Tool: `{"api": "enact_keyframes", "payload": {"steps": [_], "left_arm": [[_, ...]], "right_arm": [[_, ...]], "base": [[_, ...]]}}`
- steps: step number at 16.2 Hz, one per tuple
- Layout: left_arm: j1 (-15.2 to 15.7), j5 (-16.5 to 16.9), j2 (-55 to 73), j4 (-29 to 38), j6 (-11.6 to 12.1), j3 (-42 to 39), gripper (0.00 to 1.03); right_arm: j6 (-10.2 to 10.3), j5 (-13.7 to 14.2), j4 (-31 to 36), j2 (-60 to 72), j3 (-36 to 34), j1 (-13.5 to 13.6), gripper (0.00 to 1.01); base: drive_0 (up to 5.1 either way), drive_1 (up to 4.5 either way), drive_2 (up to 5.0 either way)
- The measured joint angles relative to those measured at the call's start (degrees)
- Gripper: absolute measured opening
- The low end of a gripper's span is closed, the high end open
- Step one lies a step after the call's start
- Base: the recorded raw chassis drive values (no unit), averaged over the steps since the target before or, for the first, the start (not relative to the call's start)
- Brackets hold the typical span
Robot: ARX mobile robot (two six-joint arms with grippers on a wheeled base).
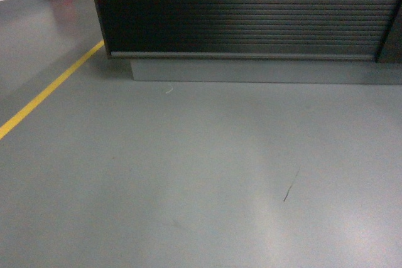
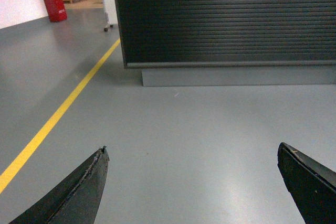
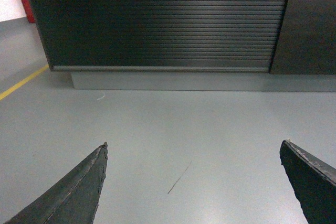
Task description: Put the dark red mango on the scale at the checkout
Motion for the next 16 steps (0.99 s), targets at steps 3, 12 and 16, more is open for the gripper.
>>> {"api": "enact_keyframes", "payload": {"steps": [3, 12, 16], "left_arm": [[0.0, 0.0, 0.0, 0.3, 0.0, 0.0, 0.98], [0.0, 0.0, 0.0, 0.2, 0.0, 0.0, 0.98], [0.0, -0.1, 0.0, 0.2, 0.0, 0.0, 0.98]], "right_arm": [[0.0, 0.0, -0.1, 0.0, 0.0, 0.0, 0.98], [0.0, 0.0, -0.1, 0.0, 0.0, 0.0, 0.98], [0.0, 0.0, 0.0, 0.0, 0.0, 0.0, 0.98]], "base": [[0.0, 4.22, -4.3], [0.0, 4.27, -4.2], [0.1, 4.34, -4.2]]}}
